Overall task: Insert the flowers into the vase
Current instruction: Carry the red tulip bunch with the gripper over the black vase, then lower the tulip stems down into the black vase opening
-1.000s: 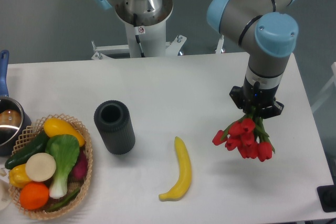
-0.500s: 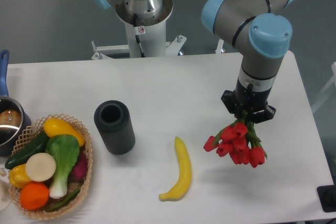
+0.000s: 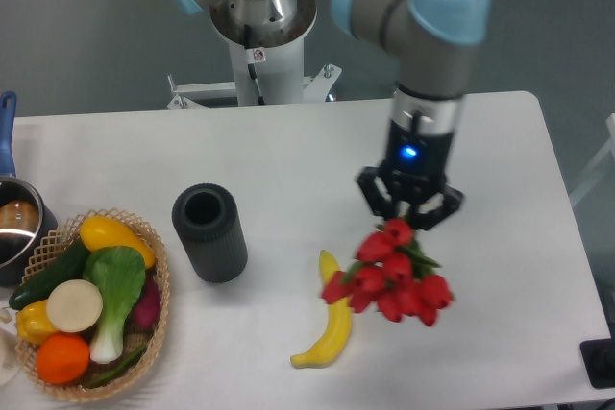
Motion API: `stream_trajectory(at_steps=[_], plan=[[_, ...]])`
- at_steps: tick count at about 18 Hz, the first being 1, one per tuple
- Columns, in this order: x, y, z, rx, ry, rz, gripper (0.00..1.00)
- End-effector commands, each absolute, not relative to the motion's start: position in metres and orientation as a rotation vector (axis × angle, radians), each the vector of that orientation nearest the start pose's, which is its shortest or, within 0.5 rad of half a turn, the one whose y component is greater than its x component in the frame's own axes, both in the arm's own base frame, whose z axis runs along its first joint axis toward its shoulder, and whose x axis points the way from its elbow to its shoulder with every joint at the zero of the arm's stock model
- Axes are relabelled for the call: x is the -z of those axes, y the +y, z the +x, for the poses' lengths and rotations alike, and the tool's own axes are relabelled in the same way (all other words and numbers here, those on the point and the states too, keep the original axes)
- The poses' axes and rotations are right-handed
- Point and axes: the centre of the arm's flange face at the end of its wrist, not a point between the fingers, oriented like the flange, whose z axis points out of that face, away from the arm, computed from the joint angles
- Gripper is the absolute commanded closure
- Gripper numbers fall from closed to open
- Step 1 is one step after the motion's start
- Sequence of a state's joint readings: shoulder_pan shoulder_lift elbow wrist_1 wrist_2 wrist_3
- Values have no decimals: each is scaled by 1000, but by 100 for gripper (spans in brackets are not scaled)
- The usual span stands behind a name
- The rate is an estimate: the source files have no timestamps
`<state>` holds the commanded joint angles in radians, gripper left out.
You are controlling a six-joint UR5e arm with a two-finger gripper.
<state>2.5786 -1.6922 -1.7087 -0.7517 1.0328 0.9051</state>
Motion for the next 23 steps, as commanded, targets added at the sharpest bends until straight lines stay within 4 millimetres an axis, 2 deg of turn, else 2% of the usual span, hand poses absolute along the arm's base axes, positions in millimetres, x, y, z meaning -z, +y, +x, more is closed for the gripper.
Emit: stream_trajectory(at_steps=[3, 5, 7, 10, 12, 15, 17, 23], plan=[[-491, 461, -354, -56, 106, -2226, 99], [-500, 462, -349, -71, 117, -2202, 100], [-514, 475, -340, -55, 136, -2174, 100], [-525, 490, -325, 84, 72, -2117, 100], [-528, 492, -320, 136, 86, -2083, 100], [-531, 499, -301, 333, 86, -1984, 100], [-526, 497, -297, 408, 96, -1941, 100], [-512, 496, -290, 460, 74, -1943, 100]])
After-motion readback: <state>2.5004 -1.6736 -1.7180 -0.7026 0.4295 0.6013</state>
